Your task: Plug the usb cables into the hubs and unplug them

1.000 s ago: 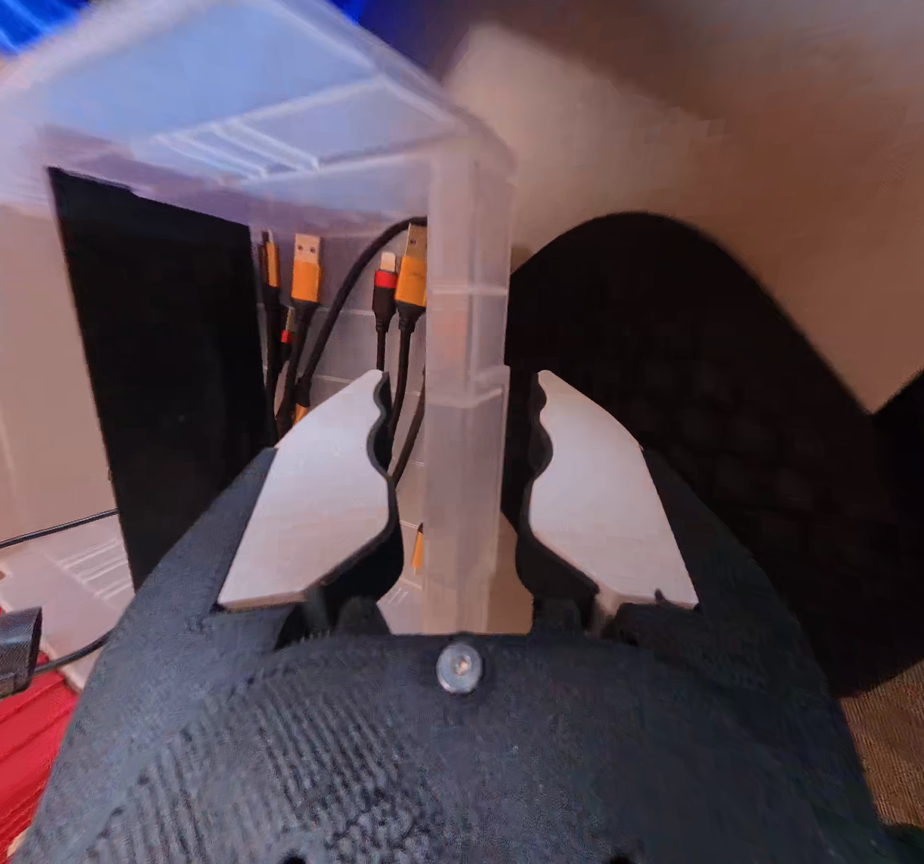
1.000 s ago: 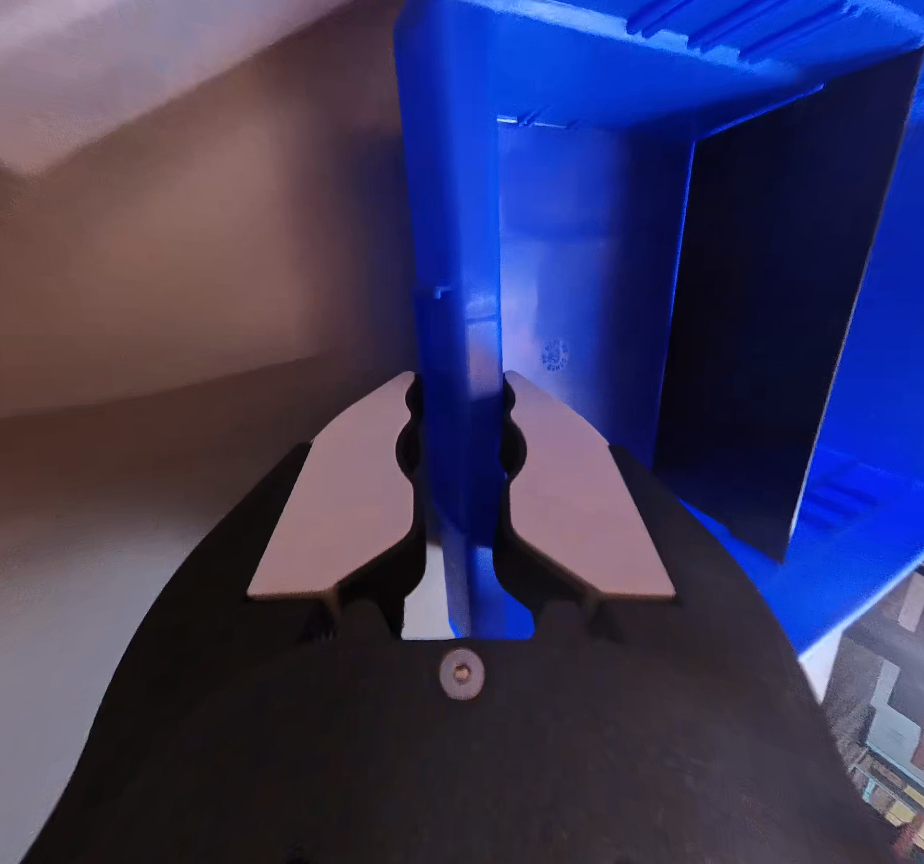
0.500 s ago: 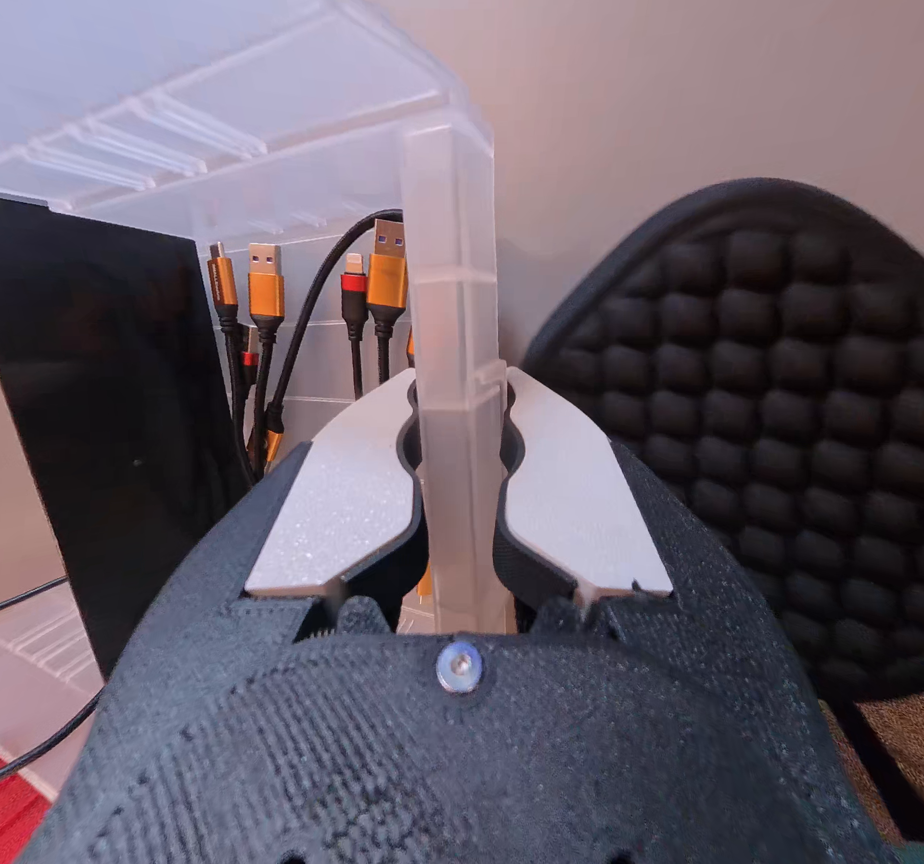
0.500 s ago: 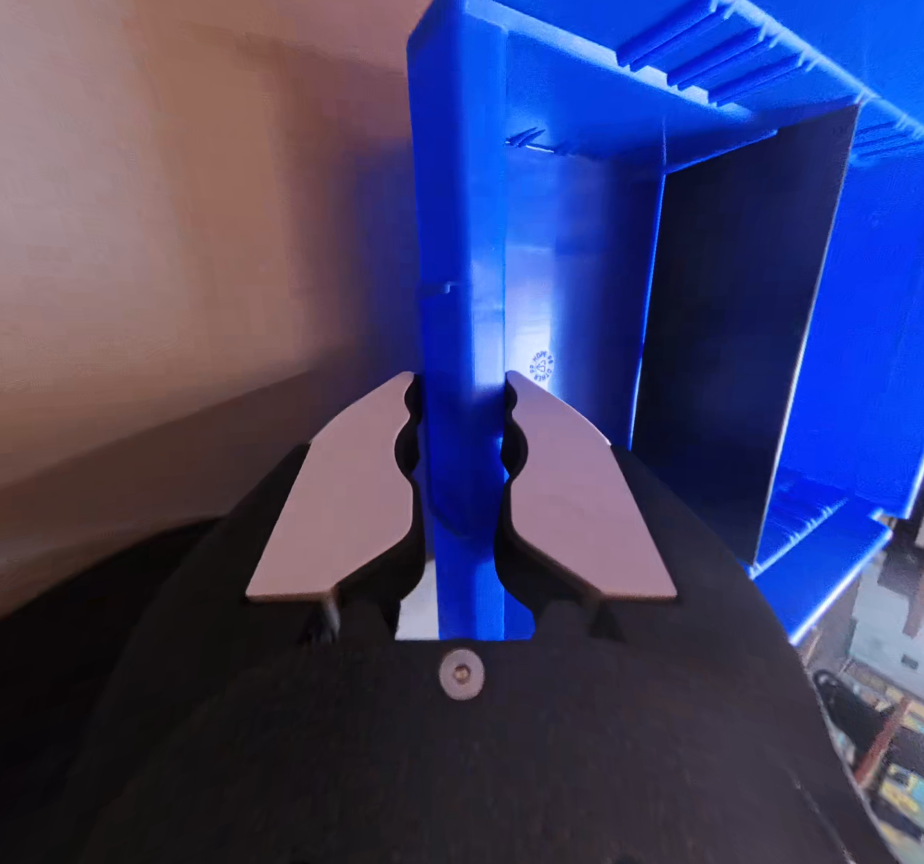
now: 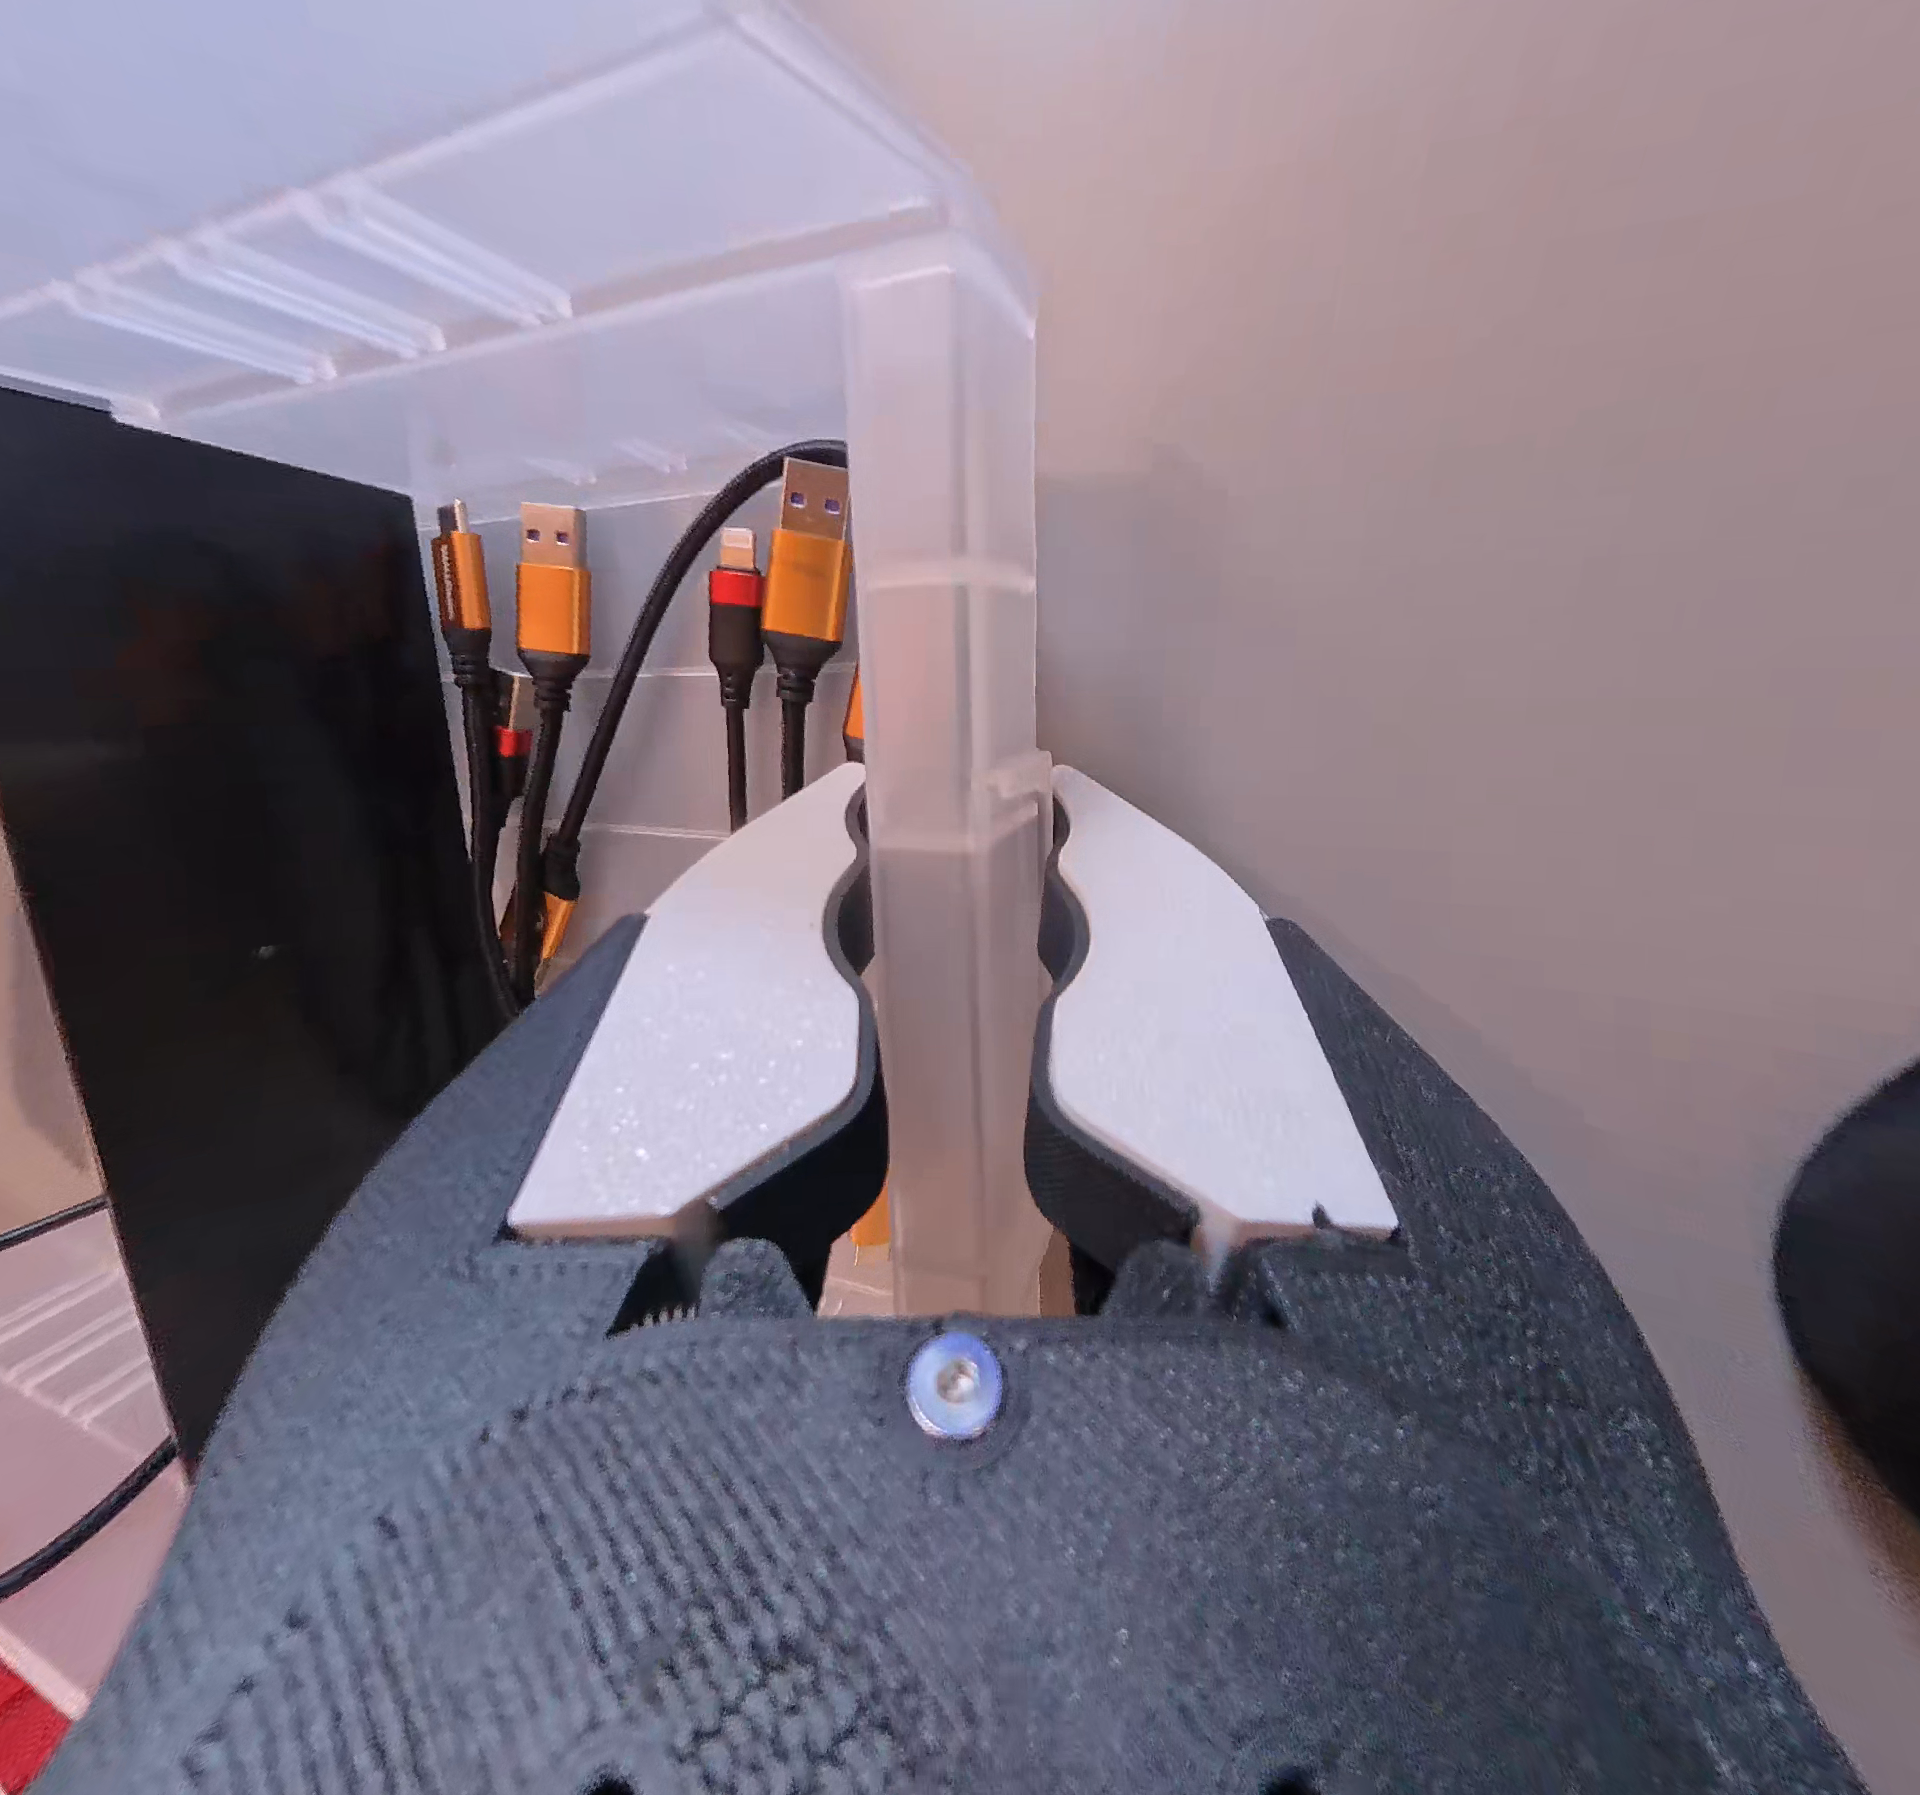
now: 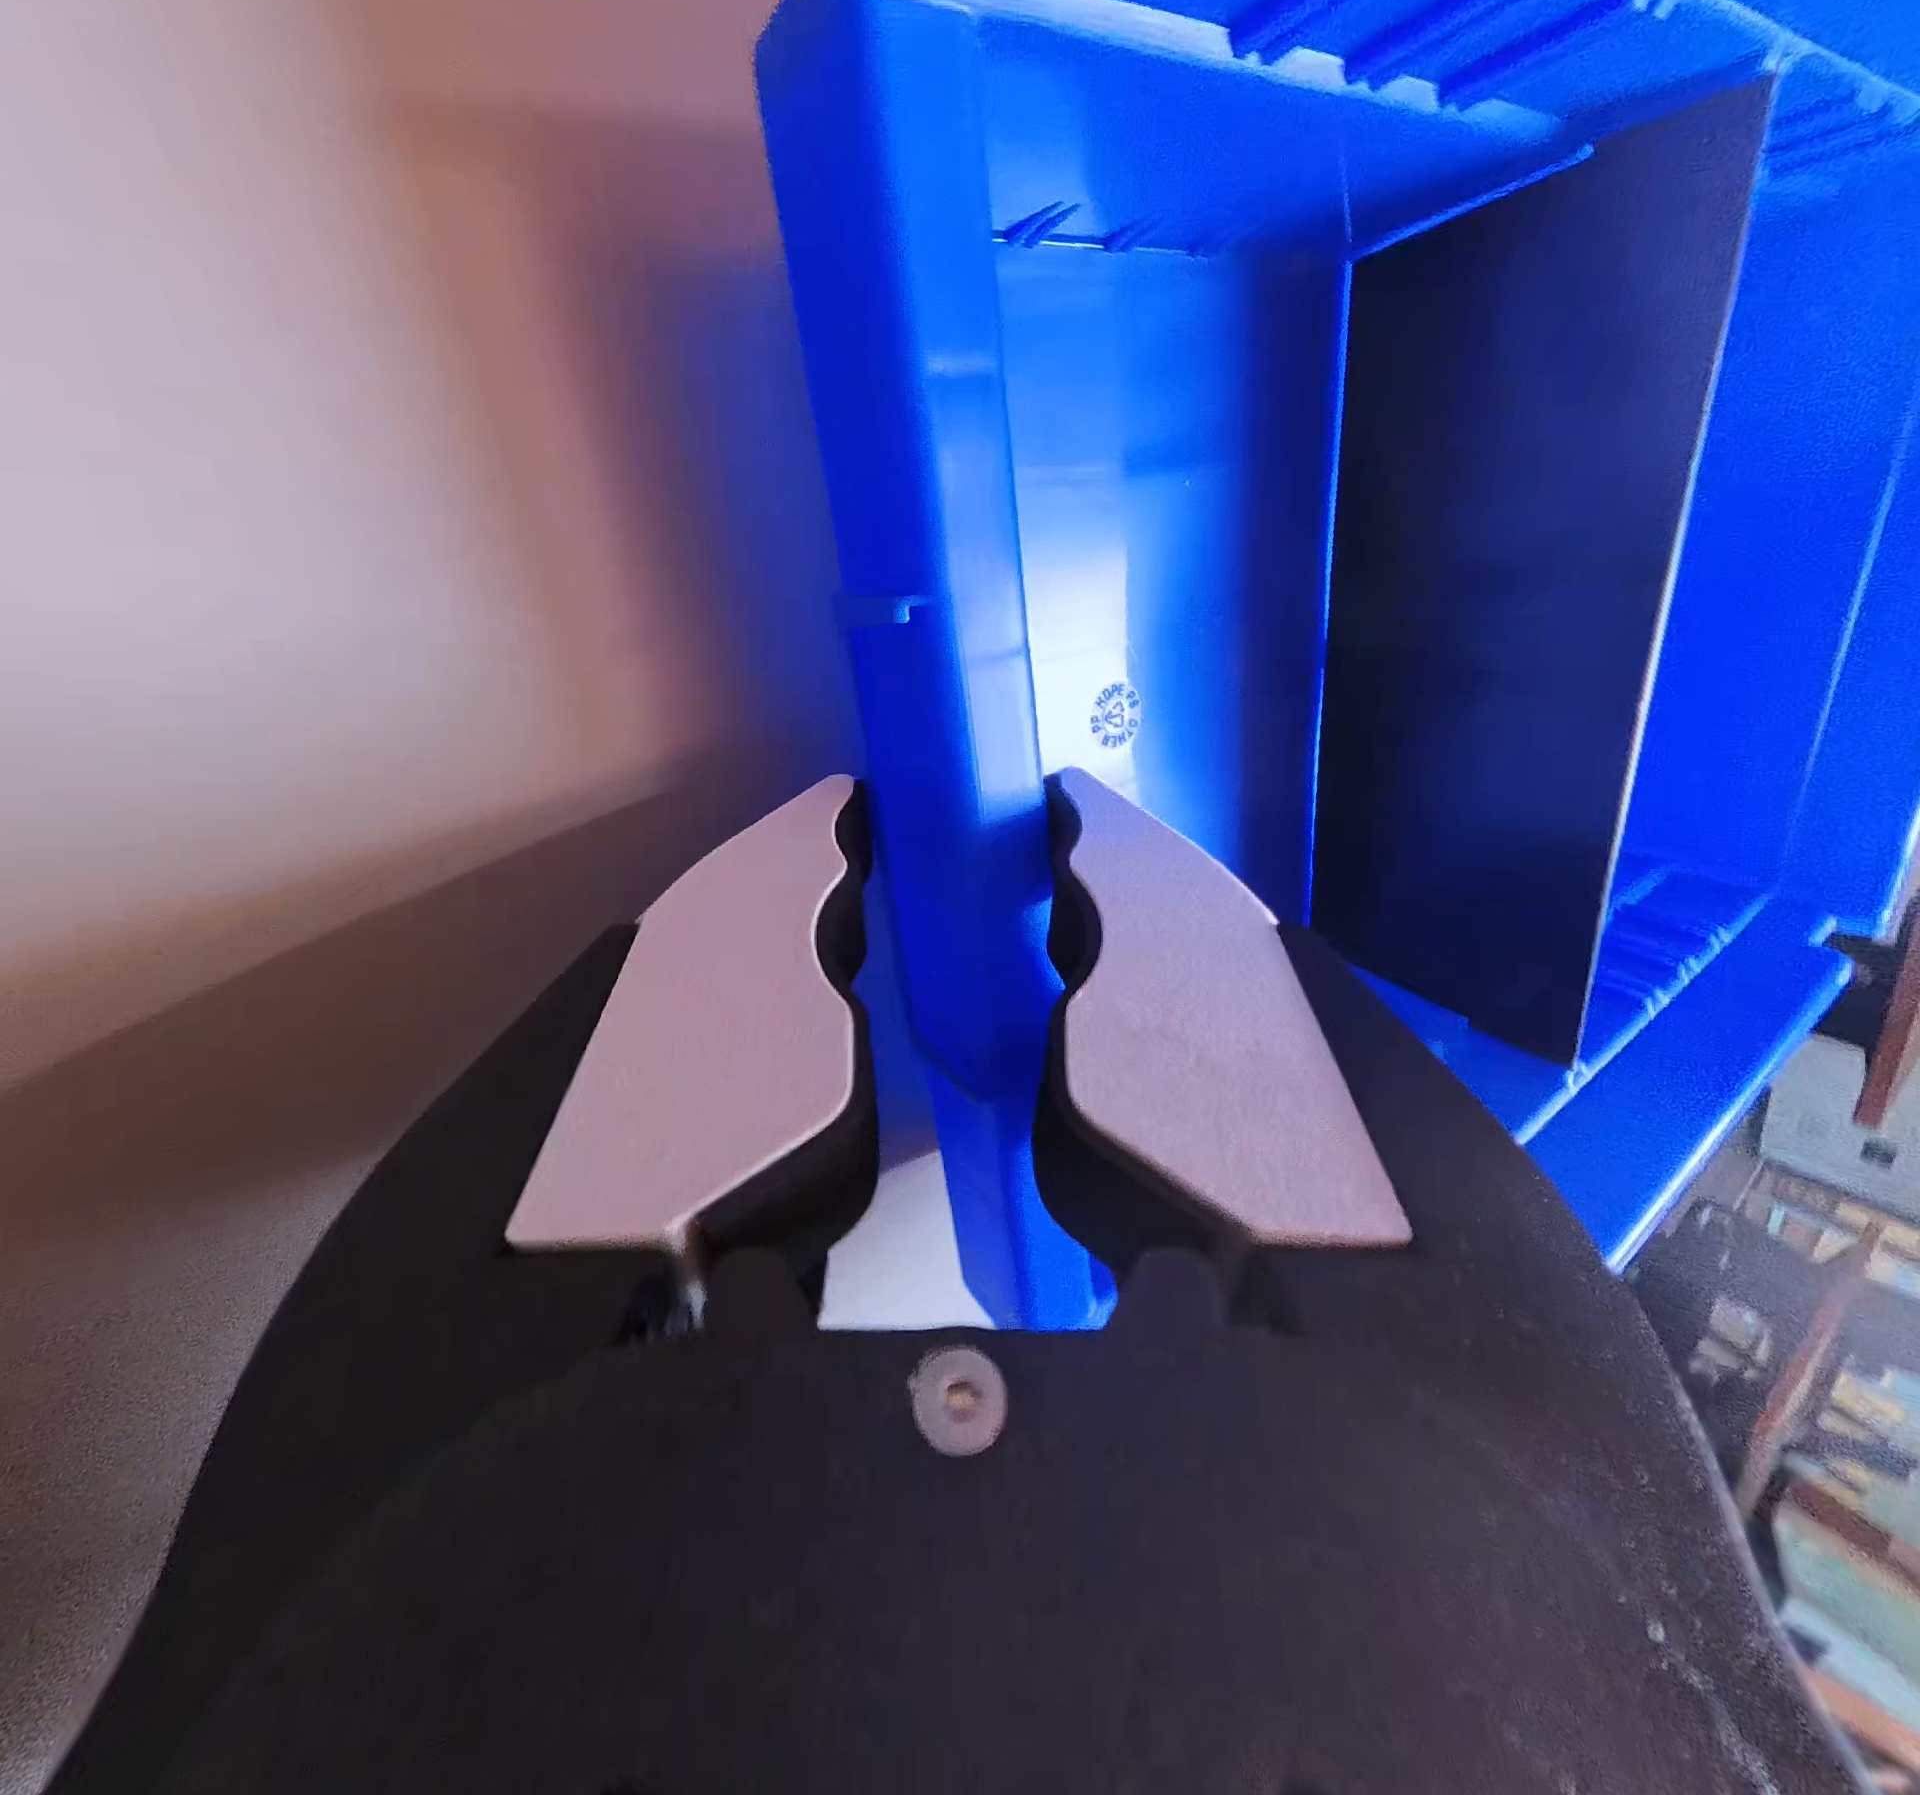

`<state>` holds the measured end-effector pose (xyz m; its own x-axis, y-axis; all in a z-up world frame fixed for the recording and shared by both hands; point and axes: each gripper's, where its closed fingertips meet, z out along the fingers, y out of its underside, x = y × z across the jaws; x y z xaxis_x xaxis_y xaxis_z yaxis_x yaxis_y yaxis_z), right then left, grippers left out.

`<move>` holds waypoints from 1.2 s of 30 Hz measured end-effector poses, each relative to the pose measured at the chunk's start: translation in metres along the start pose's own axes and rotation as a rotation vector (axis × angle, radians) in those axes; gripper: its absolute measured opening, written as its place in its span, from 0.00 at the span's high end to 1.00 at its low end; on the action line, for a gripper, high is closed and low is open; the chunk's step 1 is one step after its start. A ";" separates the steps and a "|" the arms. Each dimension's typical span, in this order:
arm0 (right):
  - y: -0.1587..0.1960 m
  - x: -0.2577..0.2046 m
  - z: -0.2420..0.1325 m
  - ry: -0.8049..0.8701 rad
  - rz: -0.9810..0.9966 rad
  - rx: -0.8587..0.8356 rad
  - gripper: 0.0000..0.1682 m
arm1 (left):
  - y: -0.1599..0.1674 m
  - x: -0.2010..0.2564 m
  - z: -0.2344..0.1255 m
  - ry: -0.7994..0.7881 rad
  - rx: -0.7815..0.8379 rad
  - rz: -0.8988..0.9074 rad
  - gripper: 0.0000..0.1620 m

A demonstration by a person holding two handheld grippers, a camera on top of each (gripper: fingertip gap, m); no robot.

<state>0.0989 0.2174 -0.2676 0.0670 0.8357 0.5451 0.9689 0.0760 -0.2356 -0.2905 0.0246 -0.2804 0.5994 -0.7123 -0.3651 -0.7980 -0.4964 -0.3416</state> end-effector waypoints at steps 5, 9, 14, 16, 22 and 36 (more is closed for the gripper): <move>-0.036 0.006 -0.021 0.094 0.245 0.233 0.75 | 0.000 -0.013 0.001 -0.093 0.052 -0.047 0.79; -0.084 0.014 -0.080 0.068 0.548 0.691 0.72 | -0.035 -0.028 -0.045 -0.155 0.394 -0.238 0.75; -0.105 0.018 -0.115 0.068 0.700 0.992 0.72 | -0.027 -0.099 -0.116 -0.396 0.668 -0.524 0.77; -0.109 0.015 -0.120 0.075 0.700 1.047 0.72 | -0.006 -0.132 -0.131 -0.482 0.655 -0.631 0.78; -0.104 0.007 -0.132 0.112 0.648 1.087 1.00 | 0.022 -0.197 -0.123 -0.456 0.492 -0.728 0.79; -0.095 0.011 -0.124 0.192 0.658 1.111 0.82 | 0.057 -0.198 0.026 0.138 -0.430 0.155 0.64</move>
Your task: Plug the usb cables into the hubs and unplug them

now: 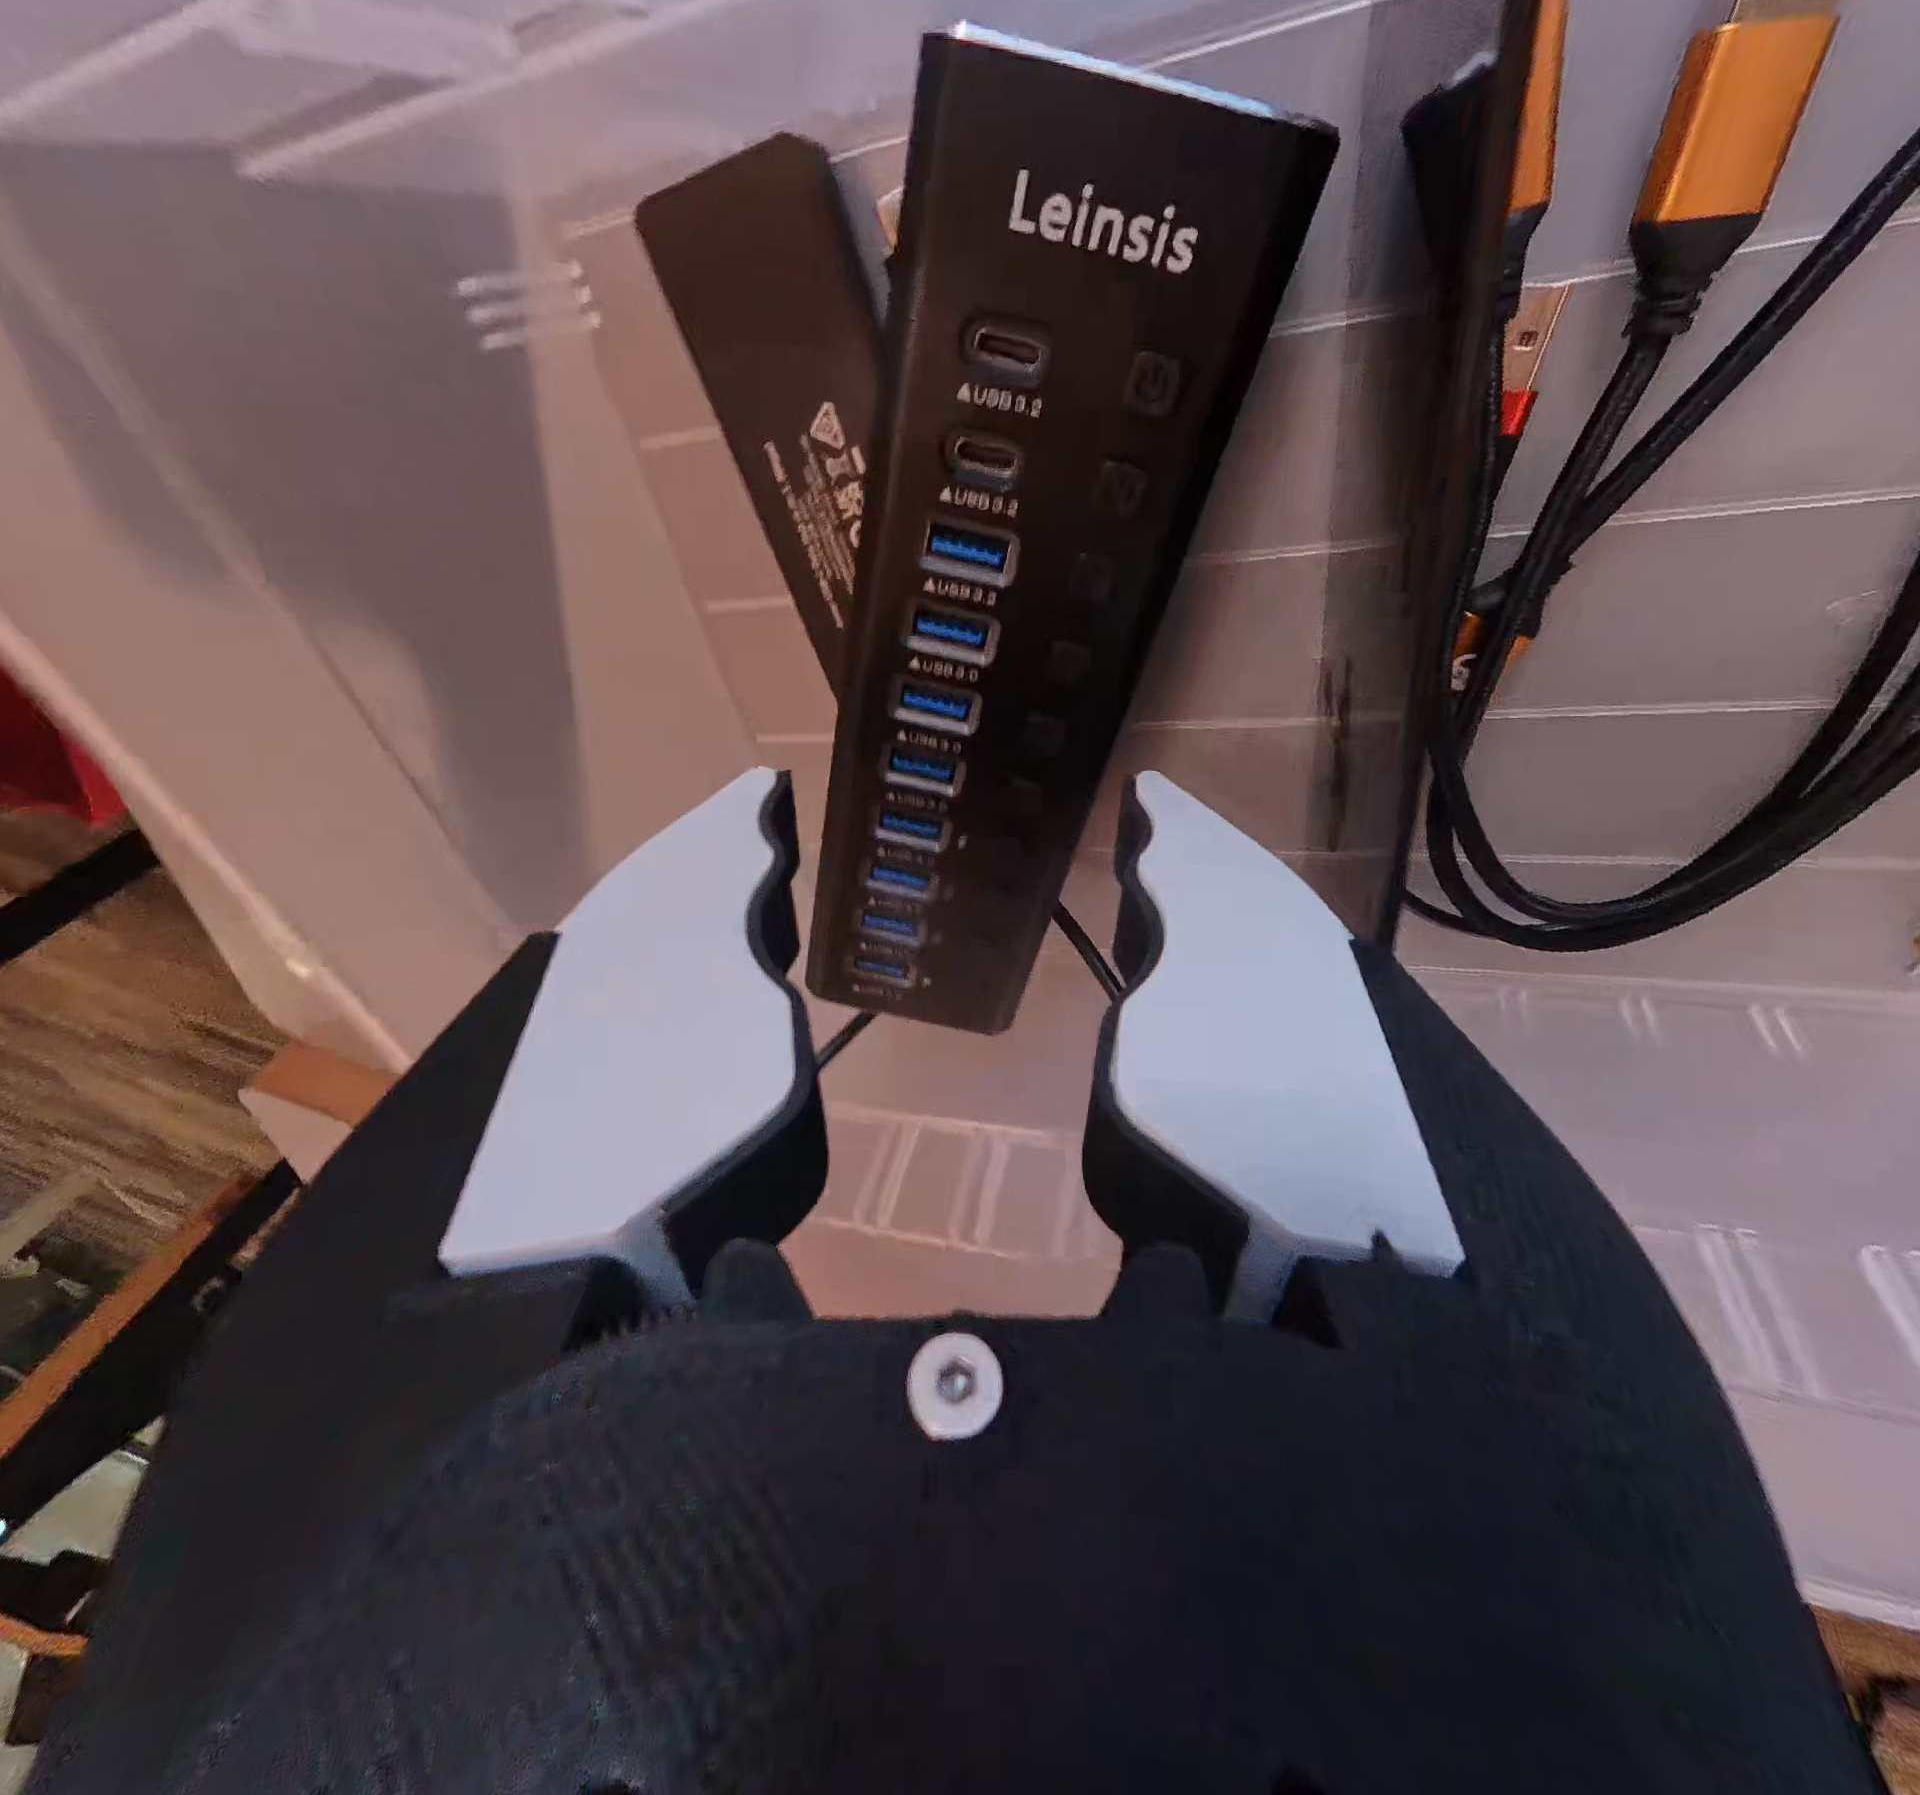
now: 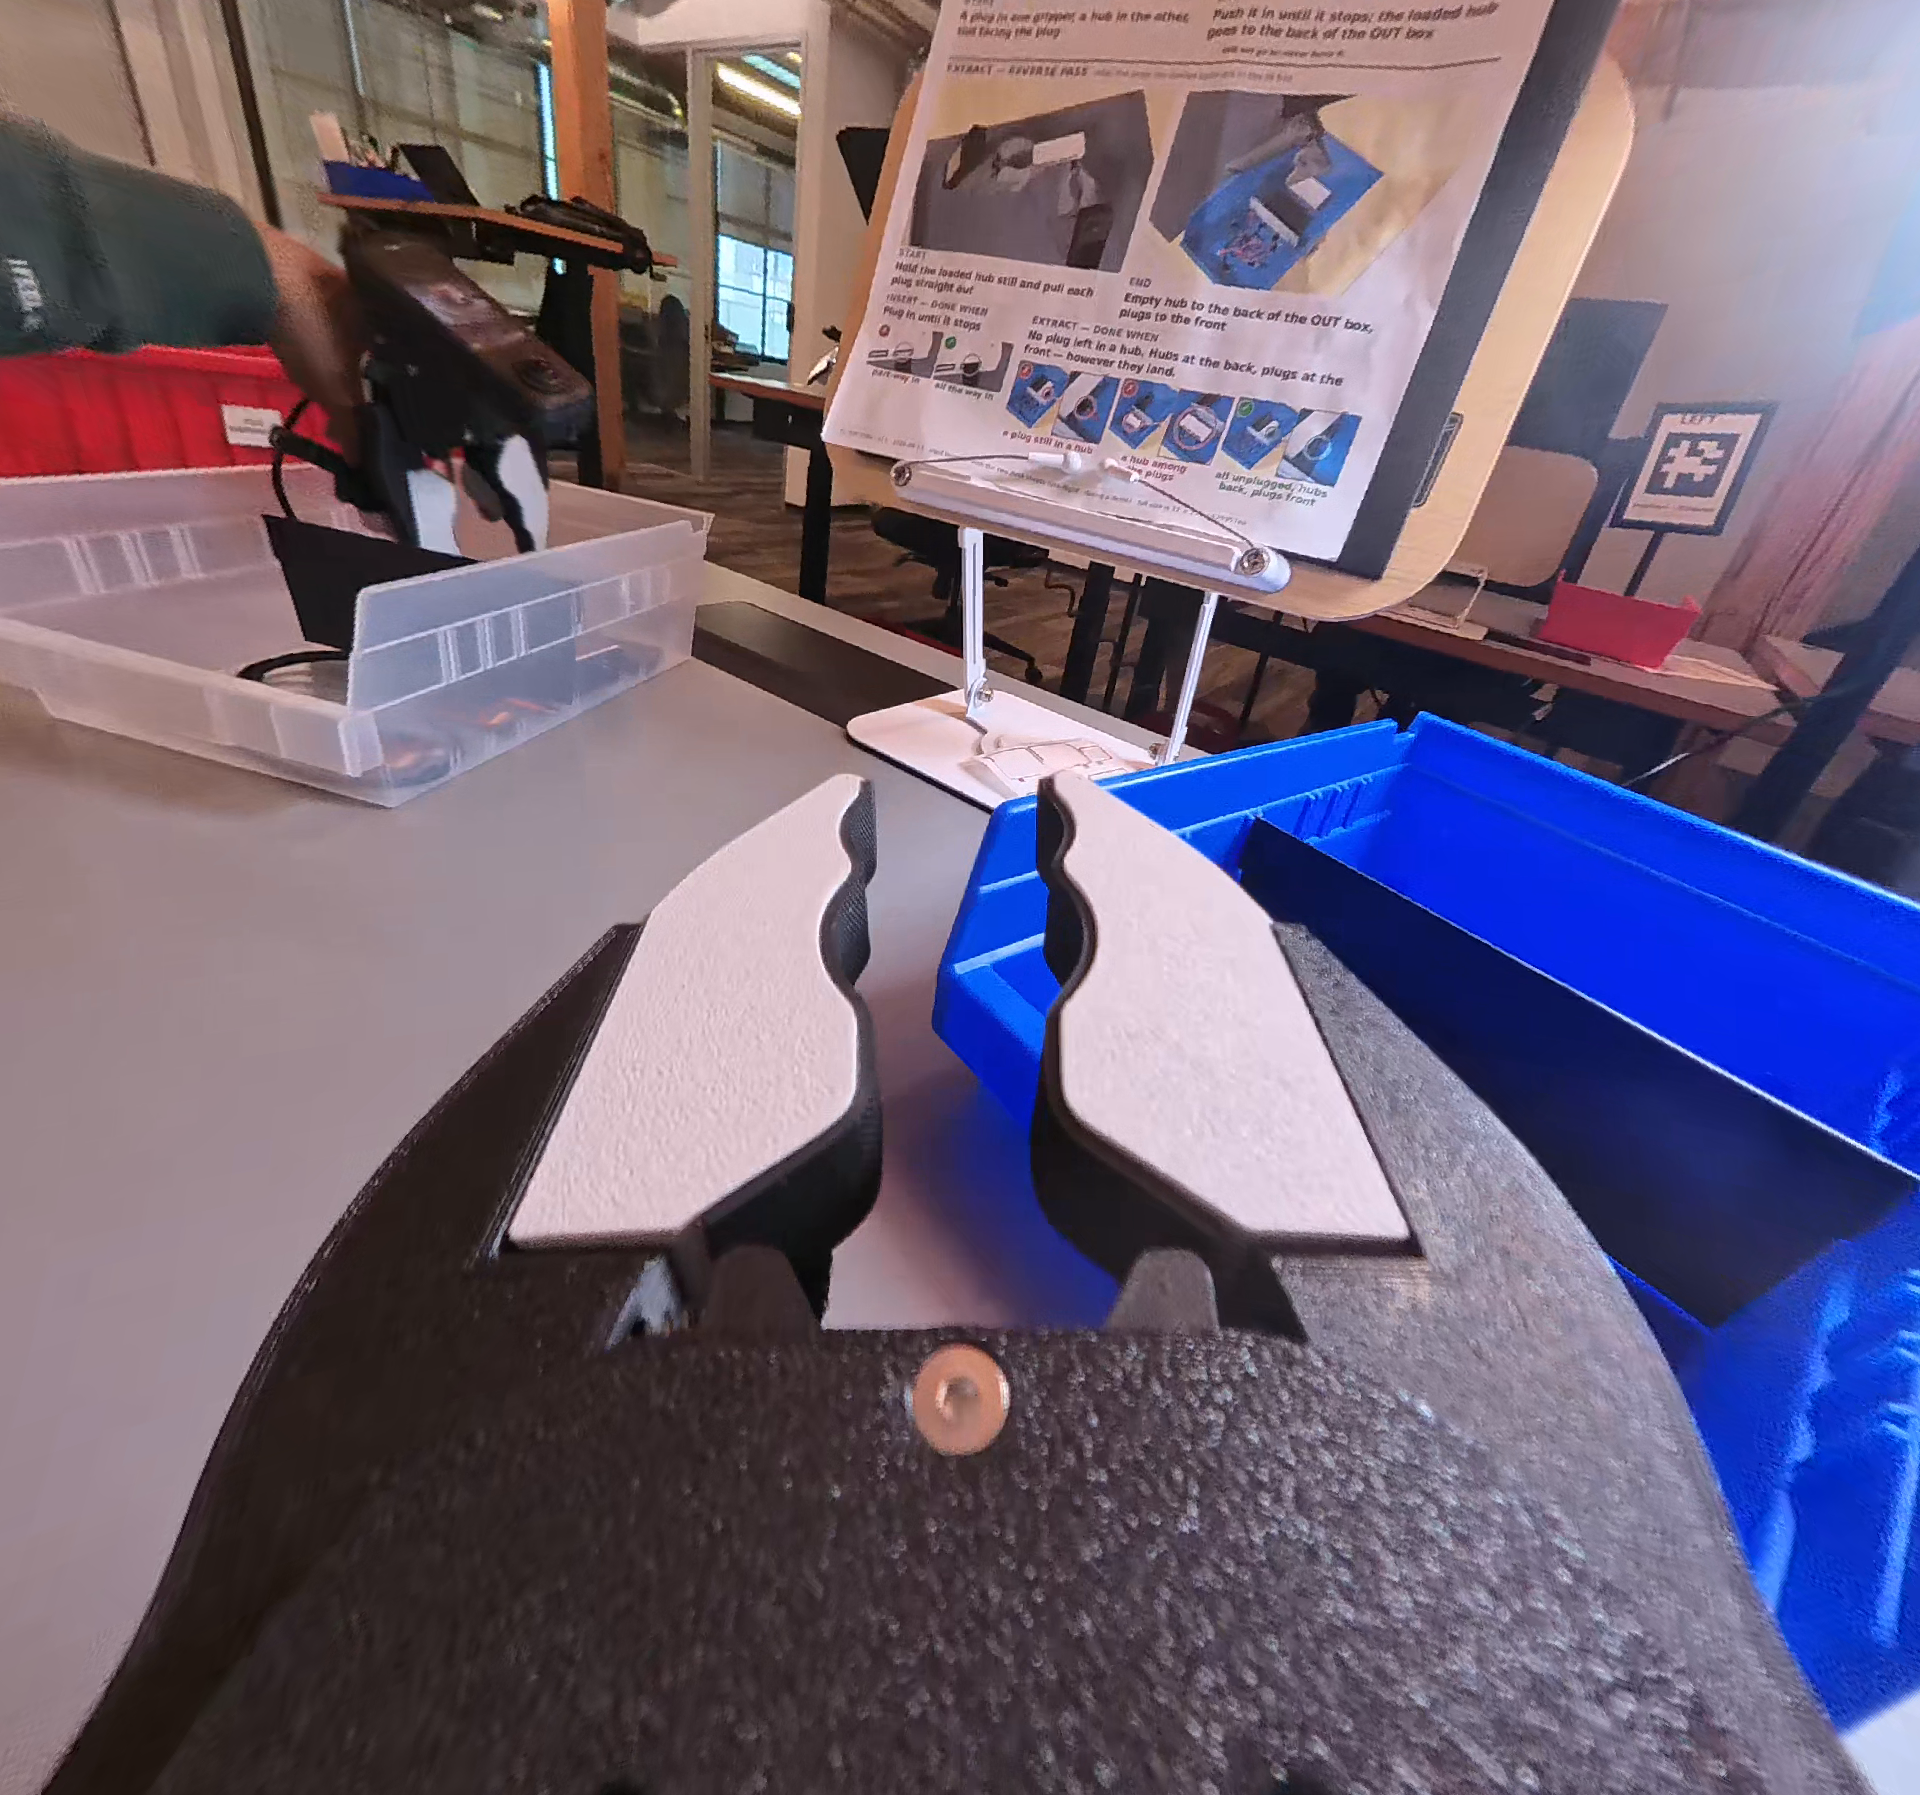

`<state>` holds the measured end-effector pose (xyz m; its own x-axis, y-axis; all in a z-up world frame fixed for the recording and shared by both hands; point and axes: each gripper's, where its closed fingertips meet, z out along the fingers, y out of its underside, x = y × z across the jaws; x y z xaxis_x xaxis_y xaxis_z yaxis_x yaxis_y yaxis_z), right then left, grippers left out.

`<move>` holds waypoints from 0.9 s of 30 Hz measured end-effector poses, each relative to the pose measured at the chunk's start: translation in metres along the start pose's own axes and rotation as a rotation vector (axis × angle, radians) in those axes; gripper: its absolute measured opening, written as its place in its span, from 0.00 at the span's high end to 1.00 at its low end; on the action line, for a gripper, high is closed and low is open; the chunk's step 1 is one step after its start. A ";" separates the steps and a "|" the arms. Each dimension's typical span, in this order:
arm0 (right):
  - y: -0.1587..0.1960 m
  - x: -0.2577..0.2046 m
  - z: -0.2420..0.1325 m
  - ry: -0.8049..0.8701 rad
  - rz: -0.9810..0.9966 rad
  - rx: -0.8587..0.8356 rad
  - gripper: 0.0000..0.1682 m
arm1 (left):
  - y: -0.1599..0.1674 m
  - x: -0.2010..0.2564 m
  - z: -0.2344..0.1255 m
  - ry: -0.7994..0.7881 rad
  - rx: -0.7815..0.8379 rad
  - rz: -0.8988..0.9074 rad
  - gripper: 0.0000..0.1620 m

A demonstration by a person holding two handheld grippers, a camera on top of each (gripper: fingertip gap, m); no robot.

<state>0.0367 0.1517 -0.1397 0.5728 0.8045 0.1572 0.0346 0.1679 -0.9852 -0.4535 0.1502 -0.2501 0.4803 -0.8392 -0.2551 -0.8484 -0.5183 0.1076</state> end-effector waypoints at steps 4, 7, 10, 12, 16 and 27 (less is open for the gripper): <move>0.012 -0.005 0.006 -0.036 -0.008 -0.042 0.82 | -0.003 0.002 0.018 0.112 -0.016 0.026 0.58; 0.019 -0.007 0.008 -0.056 -0.001 -0.071 0.82 | 0.000 0.000 0.034 0.089 -0.026 0.097 0.62; 0.021 -0.007 0.008 -0.058 0.003 -0.077 0.83 | 0.003 -0.012 0.033 0.012 -0.012 0.069 0.62; 0.020 -0.007 0.007 -0.055 0.008 -0.075 0.83 | 0.006 -0.017 0.020 -0.040 0.025 0.045 0.62; 0.015 -0.008 0.005 -0.061 0.019 -0.060 0.84 | 0.008 -0.028 -0.037 -0.141 0.201 -0.077 0.62; 0.002 -0.070 0.003 -0.306 0.005 -0.052 0.78 | -0.108 0.091 -0.196 -0.104 0.946 -0.090 0.62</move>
<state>-0.0062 0.0973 -0.1528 0.3000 0.9407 0.1583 0.0789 0.1409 -0.9869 -0.2744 0.0980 -0.0962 0.5692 -0.7600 -0.3135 -0.6595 -0.1943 -0.7262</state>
